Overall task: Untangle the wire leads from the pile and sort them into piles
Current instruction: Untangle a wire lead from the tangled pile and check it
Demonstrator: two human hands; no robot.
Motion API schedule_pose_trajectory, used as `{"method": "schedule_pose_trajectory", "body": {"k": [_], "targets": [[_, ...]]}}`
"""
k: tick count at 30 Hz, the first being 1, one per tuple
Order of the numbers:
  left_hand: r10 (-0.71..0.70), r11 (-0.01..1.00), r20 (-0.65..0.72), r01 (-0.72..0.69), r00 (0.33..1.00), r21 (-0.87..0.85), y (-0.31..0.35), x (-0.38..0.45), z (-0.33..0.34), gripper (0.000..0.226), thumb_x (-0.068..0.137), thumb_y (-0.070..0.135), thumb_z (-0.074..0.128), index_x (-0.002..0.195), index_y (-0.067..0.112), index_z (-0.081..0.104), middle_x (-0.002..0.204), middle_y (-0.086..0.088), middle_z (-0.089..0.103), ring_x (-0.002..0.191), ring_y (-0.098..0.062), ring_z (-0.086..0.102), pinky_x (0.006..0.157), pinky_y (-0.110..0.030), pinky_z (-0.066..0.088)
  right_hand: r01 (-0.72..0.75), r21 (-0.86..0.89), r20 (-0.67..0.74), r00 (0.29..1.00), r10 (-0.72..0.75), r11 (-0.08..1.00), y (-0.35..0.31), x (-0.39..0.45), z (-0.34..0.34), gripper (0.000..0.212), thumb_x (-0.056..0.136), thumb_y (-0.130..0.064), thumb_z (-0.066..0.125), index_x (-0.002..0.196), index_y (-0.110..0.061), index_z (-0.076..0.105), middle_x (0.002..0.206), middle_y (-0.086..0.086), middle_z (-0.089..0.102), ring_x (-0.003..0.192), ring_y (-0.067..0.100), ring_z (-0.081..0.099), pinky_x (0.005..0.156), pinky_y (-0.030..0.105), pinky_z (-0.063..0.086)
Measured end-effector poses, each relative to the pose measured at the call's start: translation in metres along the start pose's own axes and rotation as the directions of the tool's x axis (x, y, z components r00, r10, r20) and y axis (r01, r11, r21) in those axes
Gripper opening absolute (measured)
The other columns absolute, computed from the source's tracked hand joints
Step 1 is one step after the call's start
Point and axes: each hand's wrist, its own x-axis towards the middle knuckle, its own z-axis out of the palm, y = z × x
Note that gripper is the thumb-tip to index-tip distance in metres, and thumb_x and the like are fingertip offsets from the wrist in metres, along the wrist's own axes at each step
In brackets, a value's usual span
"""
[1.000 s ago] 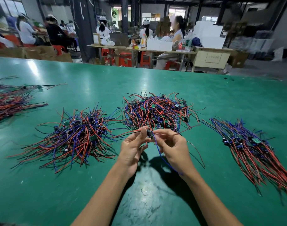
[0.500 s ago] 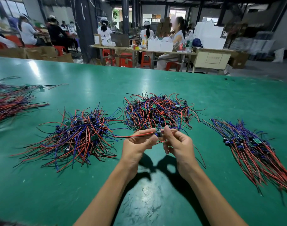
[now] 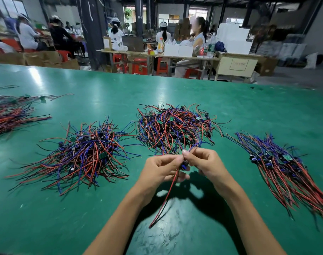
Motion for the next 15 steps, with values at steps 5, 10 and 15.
{"method": "schedule_pose_trajectory", "body": {"k": [5, 10, 15], "targets": [[-0.048, 0.998, -0.047, 0.046, 0.998, -0.045, 0.000, 0.002, -0.002, 0.022, 0.095, 0.013, 0.065, 0.112, 0.003, 0.074, 0.095, -0.022, 0.075, 0.069, -0.022, 0.071, 0.062, -0.025, 0.058, 0.014, -0.142, -0.068, 0.997, -0.024, 0.990, 0.006, 0.000, -0.003, 0.028, 0.084, -0.048, 0.070, 0.076, -0.022, 0.077, 0.066, -0.006, 0.063, 0.064, 0.007, 0.050, 0.061, 0.020, 0.038], [-0.117, 0.992, -0.043, 0.115, 0.992, -0.043, -0.001, 0.002, 0.000, 0.019, 0.099, 0.007, 0.057, 0.107, 0.009, 0.074, 0.094, -0.018, 0.075, 0.061, -0.013, 0.064, 0.057, -0.020, 0.053, 0.040, -0.206, -0.121, 0.991, -0.066, 0.978, 0.010, 0.001, -0.004, 0.018, 0.099, -0.033, 0.064, 0.091, -0.029, 0.079, 0.073, -0.006, 0.073, 0.060, 0.009, 0.060, 0.061, 0.016, 0.043], [-0.100, 0.995, -0.118, 0.098, 0.988, -0.019, -0.004, 0.006, 0.004, 0.017, 0.097, 0.013, 0.063, 0.101, 0.001, 0.074, 0.080, -0.011, 0.068, 0.053, -0.012, 0.054, 0.049, -0.018, 0.042, 0.047, -0.292, -0.099, 0.992, -0.079, 0.955, 0.016, 0.004, -0.004, 0.029, 0.086, -0.061, 0.060, 0.095, -0.039, 0.078, 0.082, -0.004, 0.076, 0.070, 0.031, 0.059, 0.062, 0.039, 0.043]]}}
